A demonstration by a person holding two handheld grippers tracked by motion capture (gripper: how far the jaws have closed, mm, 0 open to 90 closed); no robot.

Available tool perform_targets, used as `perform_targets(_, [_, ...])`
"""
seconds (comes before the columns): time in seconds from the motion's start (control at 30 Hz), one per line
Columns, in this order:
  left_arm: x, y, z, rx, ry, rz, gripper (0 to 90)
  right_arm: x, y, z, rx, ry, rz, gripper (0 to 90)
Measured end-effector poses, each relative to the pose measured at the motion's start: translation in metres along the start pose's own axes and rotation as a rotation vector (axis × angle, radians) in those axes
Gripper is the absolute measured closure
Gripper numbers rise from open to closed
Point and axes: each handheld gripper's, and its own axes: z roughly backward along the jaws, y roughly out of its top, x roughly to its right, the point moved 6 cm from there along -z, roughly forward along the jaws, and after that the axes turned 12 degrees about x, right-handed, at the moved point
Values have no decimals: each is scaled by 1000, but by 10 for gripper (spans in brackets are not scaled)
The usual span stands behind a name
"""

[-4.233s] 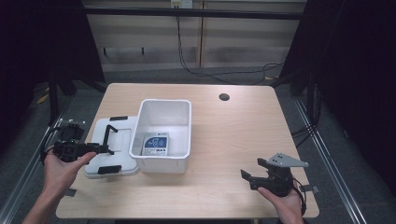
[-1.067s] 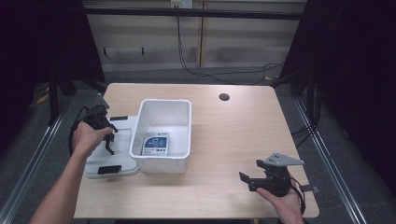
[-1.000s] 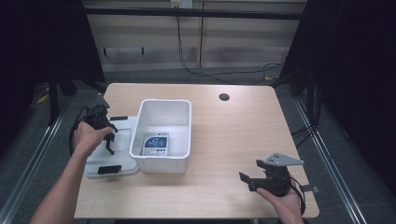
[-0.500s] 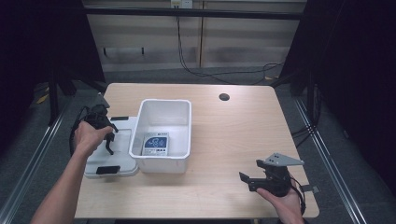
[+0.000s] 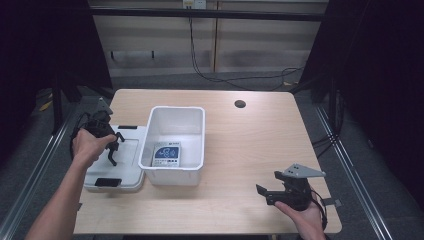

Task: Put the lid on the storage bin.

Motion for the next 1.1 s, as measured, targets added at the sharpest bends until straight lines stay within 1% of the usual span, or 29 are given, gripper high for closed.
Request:
perform_targets(0.07, [0,0,3,-5,-8,-21,846,0,0,0,0,1,0,172])
perform_targets(0.1, [0,0,4,3,-12,-16,846,0,0,0,1,-1,1,172])
perform_targets(0.23, [2,0,11,6,-24,-43,845,0,0,1,0,-3,-3,172])
perform_targets(0.33, [0,-1,17,5,-15,-55,846,0,0,1,1,-5,-7,172])
perform_targets(0.4, [-1,-2,22,11,-16,-77,847,0,0,1,2,-3,-2,172])
perform_targets(0.47, [-2,-3,24,8,-21,-79,848,0,0,1,1,-4,-3,172])
perform_targets(0.5, [-3,-2,26,17,-24,-75,848,0,0,1,0,-4,-5,172])
perform_targets(0.53, [-4,-2,29,18,-18,-83,848,0,0,1,0,-4,-4,172])
perform_targets(0.57, [-4,-2,33,16,-22,-87,848,0,0,1,-1,-4,-1,172])
perform_targets(0.6, [-4,-2,35,25,-21,-87,848,0,0,1,-2,-3,1,172])
perform_targets(0.67, [-5,-2,40,17,-23,-102,848,0,0,0,-1,-3,-2,172])
perform_targets(0.73, [-6,-2,44,31,-27,-102,848,0,0,0,-3,-3,-3,172])
perform_targets(0.8, [-8,-1,48,39,-41,-103,848,0,0,1,0,-5,-8,173])
perform_targets(0.83, [-8,-2,48,39,-38,-116,848,0,0,0,-2,-4,-5,172])
perform_targets(0.9, [-8,-2,51,29,-42,-129,848,0,-1,0,-6,-1,0,172])
perform_targets(0.93, [-9,-2,51,35,-33,-149,848,0,0,0,-5,-1,2,172])
perform_targets(0.97, [-8,-3,53,28,-35,-153,849,0,0,0,-4,-1,0,171])
perform_targets(1.03, [-9,-3,56,28,-41,-148,849,0,0,0,-5,-2,-1,171])
perform_targets(1.1, [-9,-2,58,41,-42,-152,848,0,0,0,-4,-2,-1,171])
